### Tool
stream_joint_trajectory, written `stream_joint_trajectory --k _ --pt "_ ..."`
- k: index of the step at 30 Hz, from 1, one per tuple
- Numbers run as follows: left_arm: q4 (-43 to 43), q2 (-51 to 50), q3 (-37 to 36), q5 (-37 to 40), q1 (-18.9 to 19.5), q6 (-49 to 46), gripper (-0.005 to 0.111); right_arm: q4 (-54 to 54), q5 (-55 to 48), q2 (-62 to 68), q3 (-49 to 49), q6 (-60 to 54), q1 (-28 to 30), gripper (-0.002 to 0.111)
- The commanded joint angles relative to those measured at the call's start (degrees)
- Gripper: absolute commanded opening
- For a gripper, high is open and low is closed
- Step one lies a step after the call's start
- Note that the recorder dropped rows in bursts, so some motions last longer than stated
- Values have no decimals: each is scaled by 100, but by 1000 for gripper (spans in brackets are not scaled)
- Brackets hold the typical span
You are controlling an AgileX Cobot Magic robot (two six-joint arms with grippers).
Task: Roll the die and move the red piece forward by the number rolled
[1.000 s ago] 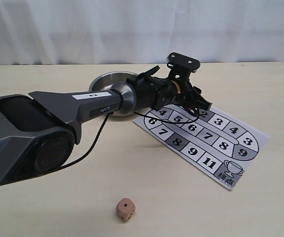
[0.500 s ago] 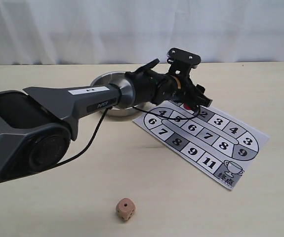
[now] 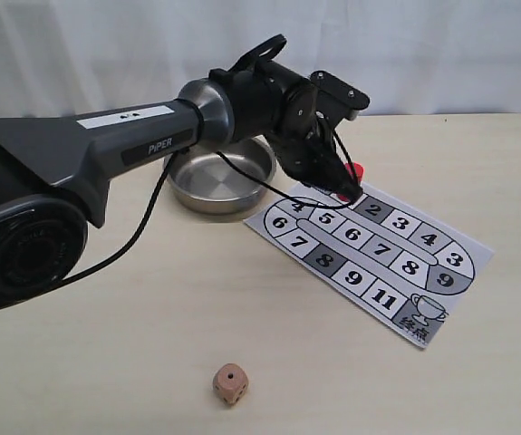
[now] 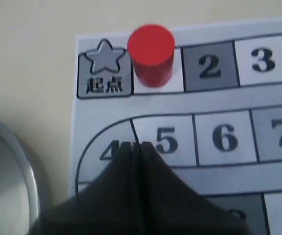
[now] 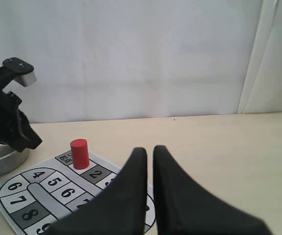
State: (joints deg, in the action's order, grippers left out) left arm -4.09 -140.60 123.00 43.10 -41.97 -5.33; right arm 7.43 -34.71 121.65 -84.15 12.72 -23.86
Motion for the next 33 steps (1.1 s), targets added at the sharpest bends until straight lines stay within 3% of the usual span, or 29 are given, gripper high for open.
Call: stream_joint_trajectory --k 1,7,17,27,33 --pt "8 78 -115 444 -9 -183 0 -14 65 39 15 -2 33 4" --pt "4 272 -822 257 -9 -238 0 -14 65 39 15 -2 33 4" --pt "-125 1590 -2872 -1078 198 -238 0 -14 65 39 15 -2 33 4" --pt "-83 2346 -4166 -1430 1260 106 0 -14 65 39 15 -2 33 4" --pt "-72 2681 -4392 -847 2470 533 0 -14 65 39 15 -2 33 4"
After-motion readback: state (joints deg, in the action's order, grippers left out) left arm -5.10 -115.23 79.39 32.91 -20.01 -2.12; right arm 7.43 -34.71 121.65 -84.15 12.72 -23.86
